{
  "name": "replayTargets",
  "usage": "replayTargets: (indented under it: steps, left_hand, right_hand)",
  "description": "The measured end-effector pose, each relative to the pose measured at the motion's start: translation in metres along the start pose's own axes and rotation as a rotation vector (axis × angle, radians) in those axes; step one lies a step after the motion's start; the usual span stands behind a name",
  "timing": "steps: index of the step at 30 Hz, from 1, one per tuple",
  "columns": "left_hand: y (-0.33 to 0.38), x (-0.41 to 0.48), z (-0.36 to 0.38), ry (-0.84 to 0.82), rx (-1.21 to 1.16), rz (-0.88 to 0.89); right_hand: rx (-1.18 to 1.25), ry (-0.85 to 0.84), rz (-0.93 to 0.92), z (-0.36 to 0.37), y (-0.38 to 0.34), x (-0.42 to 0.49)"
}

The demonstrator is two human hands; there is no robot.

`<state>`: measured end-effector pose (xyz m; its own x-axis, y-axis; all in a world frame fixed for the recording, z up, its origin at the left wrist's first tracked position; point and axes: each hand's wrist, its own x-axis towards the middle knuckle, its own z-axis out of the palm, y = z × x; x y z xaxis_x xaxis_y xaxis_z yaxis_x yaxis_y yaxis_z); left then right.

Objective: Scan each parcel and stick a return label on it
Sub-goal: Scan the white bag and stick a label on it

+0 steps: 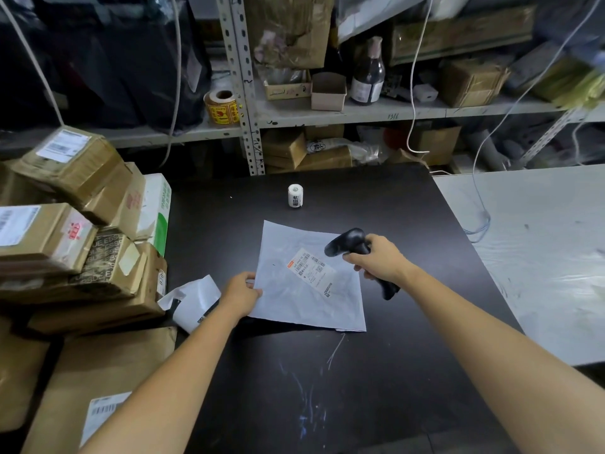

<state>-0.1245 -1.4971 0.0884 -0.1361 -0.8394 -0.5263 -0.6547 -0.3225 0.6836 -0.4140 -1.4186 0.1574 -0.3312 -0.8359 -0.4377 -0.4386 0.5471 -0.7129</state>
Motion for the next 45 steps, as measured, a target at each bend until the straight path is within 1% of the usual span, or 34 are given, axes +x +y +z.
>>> replayTargets:
  steps: [3,5,7,9,13,15,20,23,25,27,29,31,33,36,39,42,45]
  left_hand:
    - [-0.006,0.001,0.005,-0.010,0.009,-0.025]
    - [-0.009,0.002,0.009,-0.020,0.008,-0.044]
    - [-0.012,0.002,0.012,-0.029,0.020,-0.049]
    - [-0.015,0.003,0.015,-0.021,0.035,-0.039]
    - [-0.018,0.002,0.021,-0.003,0.065,-0.035]
    - [-0.019,0.002,0.024,0.004,0.083,-0.039]
    - [-0.023,0.001,0.028,0.028,0.097,-0.025]
    - [-0.021,-0.001,0.026,0.022,0.102,-0.007]
    - [-0.017,-0.002,0.022,0.033,0.105,0.004]
    - [-0.015,-0.004,0.014,0.044,0.096,0.005]
    - [-0.014,-0.008,0.001,0.057,0.087,0.020]
    - [-0.017,-0.015,-0.015,0.076,0.077,0.044]
    - [-0.026,-0.023,-0.035,0.130,0.071,0.059]
    - [-0.046,-0.036,-0.070,0.241,0.081,0.019]
    - [-0.074,-0.047,-0.102,0.307,0.096,0.013]
    - [-0.099,-0.049,-0.119,0.306,0.109,-0.027]
    - [-0.119,-0.043,-0.121,0.243,0.088,-0.080]
  right_hand:
    - [0.045,0.176,0.064,0.002,0.036,-0.003]
    - [0.138,0.232,0.147,0.004,0.064,-0.006]
    - [0.218,0.267,0.238,0.006,0.088,-0.008]
    - [0.282,0.278,0.292,0.007,0.107,-0.009]
    - [0.329,0.299,0.325,0.006,0.131,-0.007]
    - [0.313,0.313,0.337,0.004,0.136,-0.004]
    - [-0.021,0.330,0.349,-0.007,0.134,-0.003]
    - [-0.244,0.329,0.293,-0.015,0.125,-0.004]
    - [-0.384,0.344,0.216,-0.019,0.113,-0.006]
    - [-0.554,0.358,0.091,-0.018,0.097,-0.006]
    - [-0.648,0.359,-0.051,-0.012,0.077,-0.003]
    - [-0.637,0.306,-0.143,0.004,0.053,0.000]
    - [-0.589,0.212,-0.173,0.029,0.029,0.004]
    - [-0.506,0.054,-0.162,0.079,-0.004,0.009]
    - [-0.439,-0.087,-0.158,0.135,-0.030,0.011]
    - [-0.401,-0.180,-0.163,0.188,-0.053,0.009]
    - [-0.375,-0.243,-0.156,0.232,-0.070,0.007]
